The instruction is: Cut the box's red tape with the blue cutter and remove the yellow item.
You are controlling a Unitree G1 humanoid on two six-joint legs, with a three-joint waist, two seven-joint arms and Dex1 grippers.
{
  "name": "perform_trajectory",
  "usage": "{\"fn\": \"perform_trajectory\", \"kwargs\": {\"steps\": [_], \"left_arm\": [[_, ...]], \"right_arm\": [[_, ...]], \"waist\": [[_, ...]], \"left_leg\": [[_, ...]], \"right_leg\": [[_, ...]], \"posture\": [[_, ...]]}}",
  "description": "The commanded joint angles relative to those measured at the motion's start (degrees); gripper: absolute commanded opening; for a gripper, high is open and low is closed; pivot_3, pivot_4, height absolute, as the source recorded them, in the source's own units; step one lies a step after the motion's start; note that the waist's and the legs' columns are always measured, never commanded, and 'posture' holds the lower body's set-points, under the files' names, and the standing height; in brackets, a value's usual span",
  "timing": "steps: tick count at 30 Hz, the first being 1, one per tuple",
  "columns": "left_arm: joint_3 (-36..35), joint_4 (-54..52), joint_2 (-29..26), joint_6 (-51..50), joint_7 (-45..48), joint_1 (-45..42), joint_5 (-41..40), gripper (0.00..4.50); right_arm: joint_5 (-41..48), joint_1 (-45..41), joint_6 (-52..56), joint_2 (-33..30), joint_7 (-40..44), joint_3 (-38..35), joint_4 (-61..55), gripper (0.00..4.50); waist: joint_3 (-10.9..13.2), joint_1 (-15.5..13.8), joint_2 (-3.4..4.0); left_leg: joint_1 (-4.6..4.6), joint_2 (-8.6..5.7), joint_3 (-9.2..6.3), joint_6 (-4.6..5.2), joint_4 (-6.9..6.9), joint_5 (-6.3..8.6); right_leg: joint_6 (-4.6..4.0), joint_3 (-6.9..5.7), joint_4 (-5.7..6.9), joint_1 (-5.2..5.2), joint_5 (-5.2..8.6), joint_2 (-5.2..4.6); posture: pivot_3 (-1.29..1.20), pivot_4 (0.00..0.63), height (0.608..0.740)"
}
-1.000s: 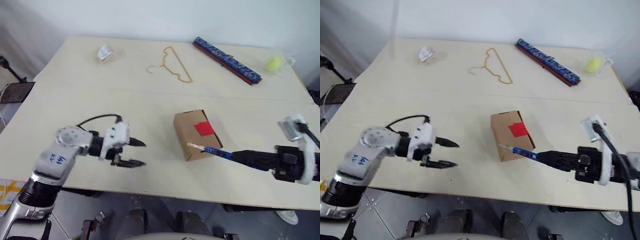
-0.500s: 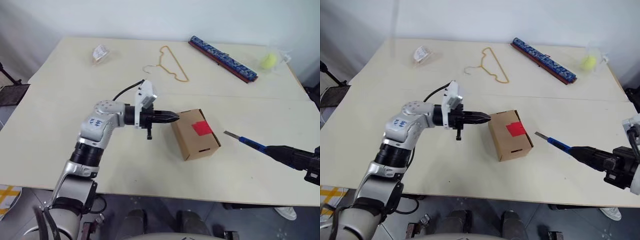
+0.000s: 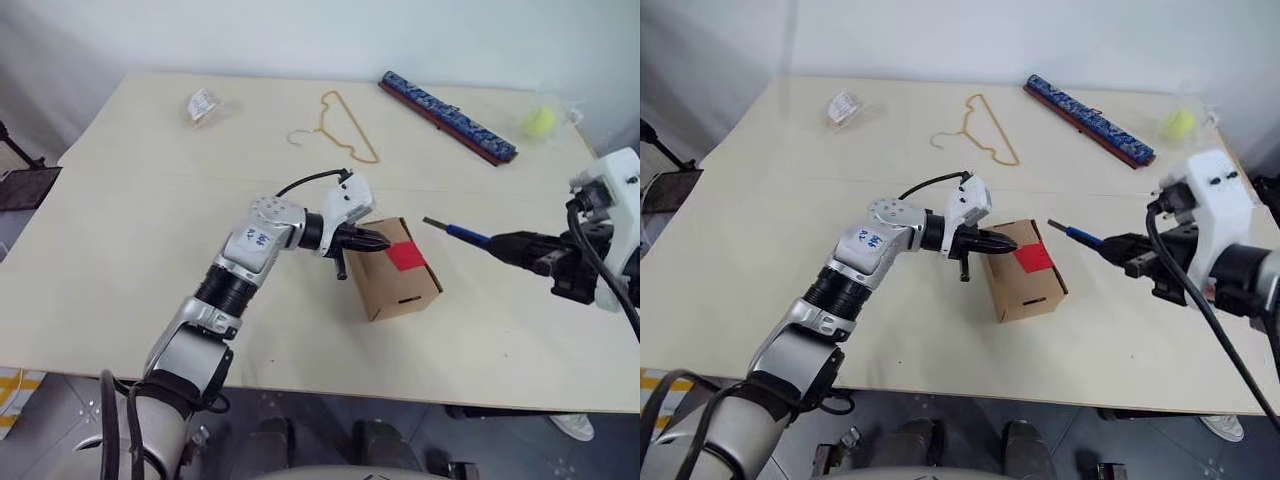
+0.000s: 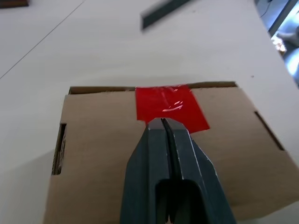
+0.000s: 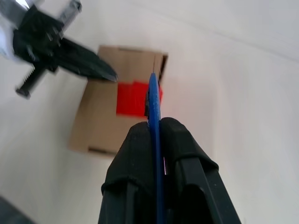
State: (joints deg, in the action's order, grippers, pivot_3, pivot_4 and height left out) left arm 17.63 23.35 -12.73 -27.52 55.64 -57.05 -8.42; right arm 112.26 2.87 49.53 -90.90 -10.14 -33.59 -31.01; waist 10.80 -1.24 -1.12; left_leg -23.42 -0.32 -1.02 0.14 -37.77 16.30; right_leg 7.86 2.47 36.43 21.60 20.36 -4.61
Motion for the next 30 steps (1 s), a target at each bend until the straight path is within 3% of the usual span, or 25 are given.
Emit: {"fn": "perform_trajectory", "kwargs": {"steps": [1, 15, 30], "left_arm": [[0.24, -0.35, 0.46, -0.12, -0.87, -1.8, 1.5, 0.0], [1.89, 0.14, 0.86, -2.56, -0.97, -0.07, 4.03, 0.0], [1.86, -1.52, 0.93, -3.39, -1.41, 1.11, 4.29, 0.0]], "right_arm": [[0.74, -5.06, -2.39, -1.74, -1.14, 4.94, 0.71, 0.08], [0.74, -26.09, 1.14, 0.99, -7.6, 27.05, 2.83, 0.08], [0.74, -34.78, 6.23, 10.19, -14.33, 35.37, 5.69, 0.08]], "waist": [[0.0, -0.11, 0.0], [-0.01, -0.04, 0.01], [-0.01, -0.06, 0.02]], "left_leg": [[0.0, 0.0, -0.01, 0.0, 0.0, 0.0], [-0.05, 0.02, -0.04, -0.02, 0.01, 0.01], [-0.08, 0.0, -0.07, -0.02, -0.03, 0.01]], "right_leg": [[0.0, 0.06, -0.01, 0.0, 0.0, -0.06], [-0.03, 0.17, -0.09, 0.05, 0.01, -0.26], [-0.03, 0.13, -0.02, 0.05, 0.01, -0.29]], "posture": [[0.0, 0.15, 0.74], [0.0, 0.15, 0.74], [0.0, 0.15, 0.74]]}}
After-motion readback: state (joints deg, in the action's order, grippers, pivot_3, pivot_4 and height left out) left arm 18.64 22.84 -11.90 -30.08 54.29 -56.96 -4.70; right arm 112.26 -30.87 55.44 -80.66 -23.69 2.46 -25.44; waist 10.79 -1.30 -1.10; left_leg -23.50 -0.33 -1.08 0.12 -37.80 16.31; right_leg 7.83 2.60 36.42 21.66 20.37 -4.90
